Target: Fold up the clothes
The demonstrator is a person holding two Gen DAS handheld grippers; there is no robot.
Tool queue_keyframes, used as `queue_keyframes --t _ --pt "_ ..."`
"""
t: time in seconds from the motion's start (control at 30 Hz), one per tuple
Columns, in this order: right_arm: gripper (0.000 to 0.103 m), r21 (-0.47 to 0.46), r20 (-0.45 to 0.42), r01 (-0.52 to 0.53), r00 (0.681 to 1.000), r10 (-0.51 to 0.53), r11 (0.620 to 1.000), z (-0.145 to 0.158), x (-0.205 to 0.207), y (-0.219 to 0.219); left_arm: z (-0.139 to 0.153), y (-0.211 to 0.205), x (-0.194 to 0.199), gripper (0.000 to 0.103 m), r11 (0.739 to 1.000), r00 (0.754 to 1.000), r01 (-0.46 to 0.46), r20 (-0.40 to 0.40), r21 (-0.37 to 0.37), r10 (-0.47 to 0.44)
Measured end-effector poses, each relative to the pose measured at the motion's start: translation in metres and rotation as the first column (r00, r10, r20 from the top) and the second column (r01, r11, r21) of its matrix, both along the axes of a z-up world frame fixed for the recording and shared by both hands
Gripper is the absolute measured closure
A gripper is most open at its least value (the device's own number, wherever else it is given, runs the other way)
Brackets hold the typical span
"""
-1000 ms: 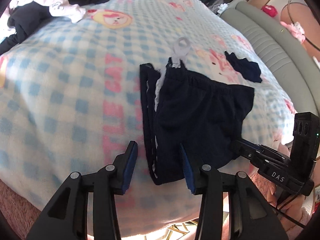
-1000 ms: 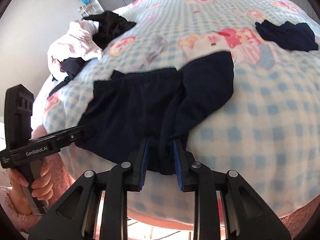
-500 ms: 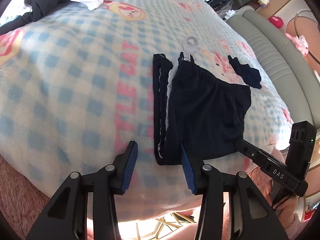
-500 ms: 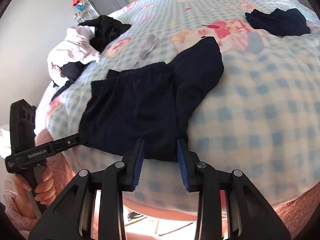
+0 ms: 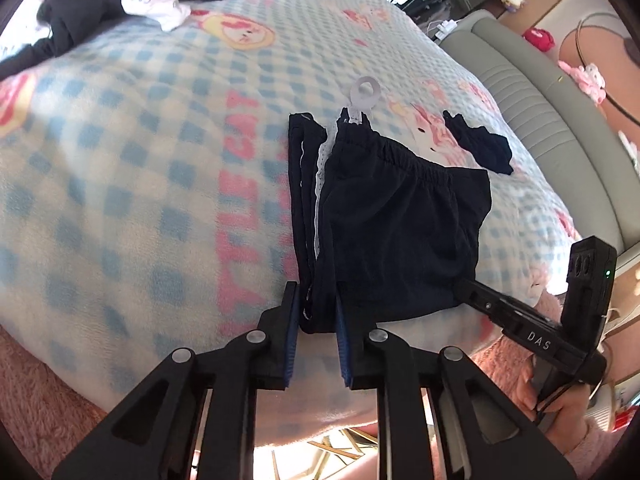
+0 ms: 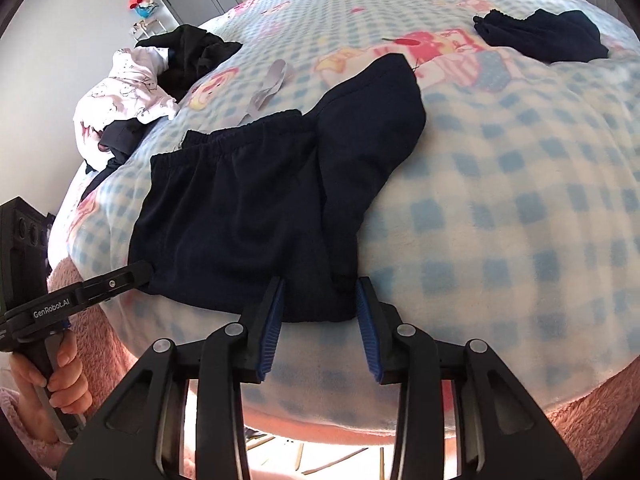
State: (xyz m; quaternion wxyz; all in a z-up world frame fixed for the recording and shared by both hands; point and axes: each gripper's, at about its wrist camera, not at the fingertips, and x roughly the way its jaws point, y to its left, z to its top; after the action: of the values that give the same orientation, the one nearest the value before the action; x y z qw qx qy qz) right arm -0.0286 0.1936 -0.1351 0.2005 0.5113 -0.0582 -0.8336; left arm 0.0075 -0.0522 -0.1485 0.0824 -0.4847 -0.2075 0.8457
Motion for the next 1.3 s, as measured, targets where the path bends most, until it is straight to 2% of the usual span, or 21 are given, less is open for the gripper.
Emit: queue_keyframes --t 0.1,0.2,0.27,0.33,0.4,0.43,0.53,0.63,0.77,0.83,1.03,1.13,1.2,1.3 --pt "0.071 -0.016 0.011 0.018 1.0 -0.018 1.0 -0.003 -0.001 0.006 0.004 -0.002 -0.002 0.088 0.995 0.999 -0.034 -0.008 -0.094 0.033" --pt "0.071 -0.053 0.023 0.025 0.999 -0.024 0.998 -0.004 -0.004 0.016 -0.004 -0.021 -0.004 0.083 0.997 0.997 -0.072 0.036 0.015 0.071" --pt "0.071 -0.104 0.013 0.04 0.999 -0.038 0.994 0.002 -0.004 0.022 -0.004 -0.03 -0.001 0.077 0.991 0.997 -0.077 0.034 0.107 0.074" --pt "0.067 -0.165 -0.016 0.04 0.999 -0.043 0.985 0.011 -0.001 0.03 -0.005 -0.032 0.003 0.06 0.977 0.998 -0.069 0.025 0.199 0.065" --pt "0.067 -0.199 -0.011 0.03 0.999 -0.033 0.979 0.012 -0.002 0.032 -0.01 -0.035 0.004 0.059 0.967 0.997 -0.07 0.048 0.245 0.061" --pt "0.067 -0.202 0.005 0.028 1.0 -0.027 0.979 0.009 -0.002 0.031 -0.013 -0.036 0.005 0.059 0.961 0.997 -0.072 0.06 0.266 0.058" --pt "0.066 -0.207 0.054 0.007 0.999 0.004 0.978 -0.002 -0.002 0.024 -0.022 -0.029 -0.002 0.062 0.962 0.994 -0.074 0.098 0.262 0.05" --pt "0.066 -0.158 0.049 -0.018 0.998 0.026 0.987 -0.008 -0.005 0.012 -0.021 -0.018 -0.004 0.064 0.967 0.996 -0.029 0.092 0.253 0.006" --pt "0.066 -0.134 0.038 -0.026 0.999 0.032 0.991 -0.01 -0.004 0.005 -0.015 -0.005 -0.001 0.074 0.983 0.998 0.016 0.064 0.184 -0.028" --pt "0.066 -0.13 0.035 -0.028 0.999 0.033 0.991 -0.011 -0.004 0.005 -0.01 -0.002 0.0 0.083 0.991 0.999 0.022 0.042 0.136 -0.027" --pt "0.068 -0.1 0.013 -0.029 0.999 0.031 0.995 -0.007 -0.002 0.002 0.01 0.007 0.004 0.09 0.998 0.997 0.06 -0.046 -0.004 -0.06" --pt "0.068 -0.073 -0.009 -0.018 1.0 0.017 0.997 -0.004 -0.002 0.003 0.016 0.01 0.005 0.09 0.992 0.996 0.064 -0.056 -0.11 -0.071" --pt "0.068 -0.058 -0.02 -0.01 1.0 0.009 0.998 -0.004 -0.003 0.004 0.016 0.014 0.005 0.09 0.978 0.996 0.064 -0.049 -0.199 -0.075" --pt "0.068 0.0 -0.042 -0.022 0.999 0.022 1.0 -0.006 -0.004 -0.001 0.015 0.022 0.004 0.086 0.954 0.996 0.077 -0.025 -0.29 -0.088"
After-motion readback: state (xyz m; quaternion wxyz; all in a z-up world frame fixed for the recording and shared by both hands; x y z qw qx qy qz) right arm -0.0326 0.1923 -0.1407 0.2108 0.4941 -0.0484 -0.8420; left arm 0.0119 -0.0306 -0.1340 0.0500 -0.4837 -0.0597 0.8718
